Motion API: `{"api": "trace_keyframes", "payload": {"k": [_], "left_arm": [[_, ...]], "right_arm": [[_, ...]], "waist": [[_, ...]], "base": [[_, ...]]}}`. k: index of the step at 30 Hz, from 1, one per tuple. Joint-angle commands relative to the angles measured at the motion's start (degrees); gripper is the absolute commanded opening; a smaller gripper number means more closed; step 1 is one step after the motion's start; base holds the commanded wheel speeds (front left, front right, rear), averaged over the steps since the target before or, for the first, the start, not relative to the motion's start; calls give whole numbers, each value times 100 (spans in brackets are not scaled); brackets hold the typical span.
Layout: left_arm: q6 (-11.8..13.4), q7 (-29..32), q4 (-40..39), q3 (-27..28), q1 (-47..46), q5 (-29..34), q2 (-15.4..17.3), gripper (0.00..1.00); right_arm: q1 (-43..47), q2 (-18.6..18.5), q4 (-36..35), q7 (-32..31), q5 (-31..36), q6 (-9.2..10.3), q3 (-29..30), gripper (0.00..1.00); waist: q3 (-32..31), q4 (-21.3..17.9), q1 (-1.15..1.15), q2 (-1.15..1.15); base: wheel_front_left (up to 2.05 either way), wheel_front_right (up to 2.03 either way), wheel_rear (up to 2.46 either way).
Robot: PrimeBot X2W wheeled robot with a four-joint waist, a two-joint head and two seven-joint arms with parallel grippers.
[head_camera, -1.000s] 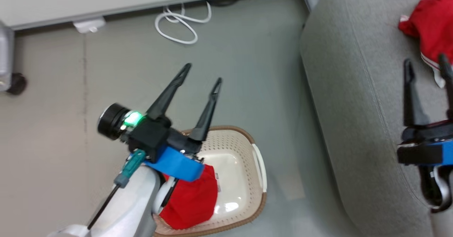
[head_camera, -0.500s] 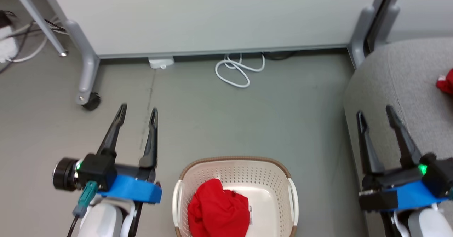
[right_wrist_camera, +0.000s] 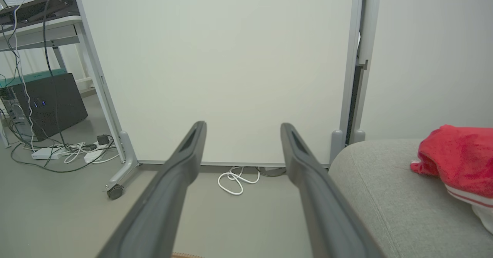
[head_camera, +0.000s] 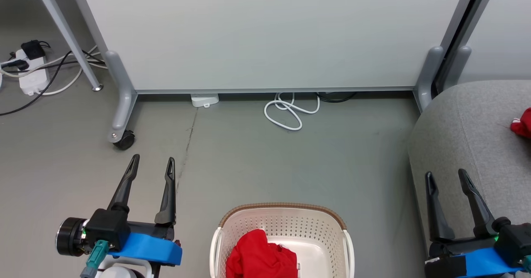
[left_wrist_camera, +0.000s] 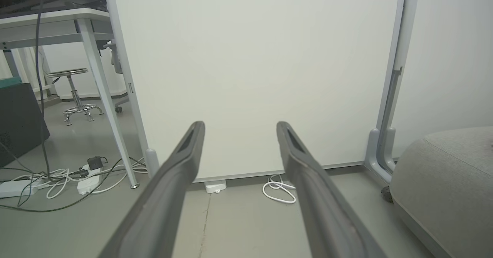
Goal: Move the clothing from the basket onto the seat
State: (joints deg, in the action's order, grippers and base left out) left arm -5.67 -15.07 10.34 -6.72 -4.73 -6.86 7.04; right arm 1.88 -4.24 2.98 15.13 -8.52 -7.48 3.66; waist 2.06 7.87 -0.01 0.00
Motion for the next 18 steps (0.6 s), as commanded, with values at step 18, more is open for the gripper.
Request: {"api": "trace_keyframes", "payload": {"k": [18], "left_arm": [[-146,-16,28,137,-91,134,-134,100]], "right_arm": [[9,131,-26,4,89,-3,41,100]], "waist": [[114,-124,1,0]], "base": [[0,0,0]]}}
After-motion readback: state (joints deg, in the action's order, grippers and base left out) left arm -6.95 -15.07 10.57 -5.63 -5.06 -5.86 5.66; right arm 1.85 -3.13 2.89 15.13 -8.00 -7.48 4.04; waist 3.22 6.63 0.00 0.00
